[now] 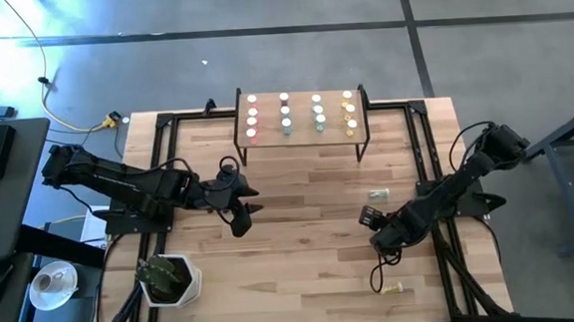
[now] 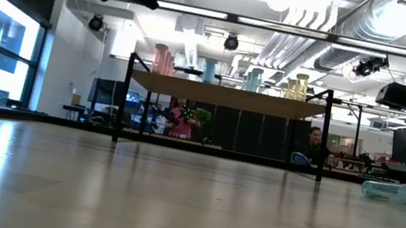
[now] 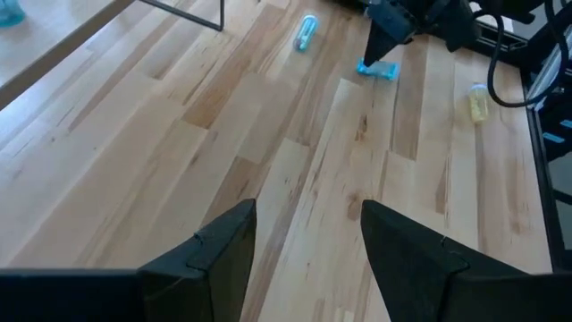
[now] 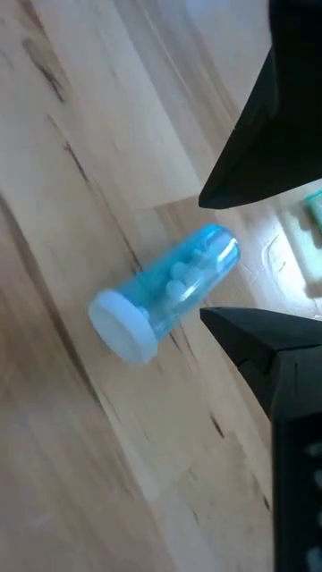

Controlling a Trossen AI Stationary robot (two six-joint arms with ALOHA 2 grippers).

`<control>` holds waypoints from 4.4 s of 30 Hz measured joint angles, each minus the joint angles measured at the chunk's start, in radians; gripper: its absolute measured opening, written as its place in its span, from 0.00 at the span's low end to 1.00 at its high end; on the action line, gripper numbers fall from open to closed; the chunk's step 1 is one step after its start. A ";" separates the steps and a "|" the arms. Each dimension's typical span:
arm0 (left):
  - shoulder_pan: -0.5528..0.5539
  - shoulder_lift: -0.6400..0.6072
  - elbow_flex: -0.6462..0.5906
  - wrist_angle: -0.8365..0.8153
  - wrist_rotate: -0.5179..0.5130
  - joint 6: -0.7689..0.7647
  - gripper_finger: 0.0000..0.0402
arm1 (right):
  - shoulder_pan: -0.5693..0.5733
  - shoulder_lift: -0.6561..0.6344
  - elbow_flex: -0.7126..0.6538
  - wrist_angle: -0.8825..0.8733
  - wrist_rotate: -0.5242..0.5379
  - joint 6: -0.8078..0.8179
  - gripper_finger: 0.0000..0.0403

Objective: Pick and place medicine bottles onto shelf by color
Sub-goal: Put the blue pill bottle on the shelf aligned with the other blue pill bottles

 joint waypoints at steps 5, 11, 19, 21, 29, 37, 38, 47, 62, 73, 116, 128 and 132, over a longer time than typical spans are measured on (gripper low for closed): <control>0.000 0.000 0.000 -0.001 0.000 0.000 0.48 | 0.000 0.000 0.000 0.000 -0.021 -0.023 0.45; 0.000 0.000 0.000 -0.001 0.000 0.000 0.48 | -0.014 0.028 0.000 0.058 -0.069 -0.031 0.45; 0.000 0.000 0.000 -0.002 0.000 0.000 0.48 | -0.014 0.096 0.003 0.065 -0.059 -0.031 0.41; 0.000 0.000 0.000 -0.002 0.000 0.001 0.48 | -0.014 0.098 0.003 0.064 -0.060 -0.026 0.36; 0.000 0.000 0.000 -0.002 0.000 0.003 0.48 | -0.013 0.098 0.002 0.070 -0.065 0.003 0.20; 0.000 0.000 0.000 -0.002 0.001 0.002 0.48 | -0.014 0.098 0.001 0.085 -0.063 0.094 0.19; 0.000 0.000 0.000 -0.002 0.001 0.002 0.48 | -0.014 0.098 0.000 0.087 -0.062 0.123 0.19; 0.000 0.000 0.000 -0.002 0.001 0.003 0.48 | -0.013 0.092 -0.004 0.150 0.001 0.392 0.19; 0.000 0.000 0.000 -0.003 0.001 0.019 0.48 | -0.096 0.085 -0.002 0.676 0.208 0.661 0.19; 0.002 0.000 0.000 -0.003 0.008 0.216 0.48 | -0.200 0.084 -0.001 1.116 0.243 0.713 0.19; 0.441 0.134 0.408 -0.268 0.345 0.536 0.48 | -0.578 0.083 0.230 1.078 0.045 0.652 0.19; 0.396 0.269 0.408 -0.223 0.349 0.536 0.48 | -0.598 0.083 0.230 1.024 -0.009 0.676 0.19; 0.383 0.296 0.408 -0.173 0.349 0.536 0.48 | -0.598 0.083 0.230 1.000 -0.016 0.676 0.19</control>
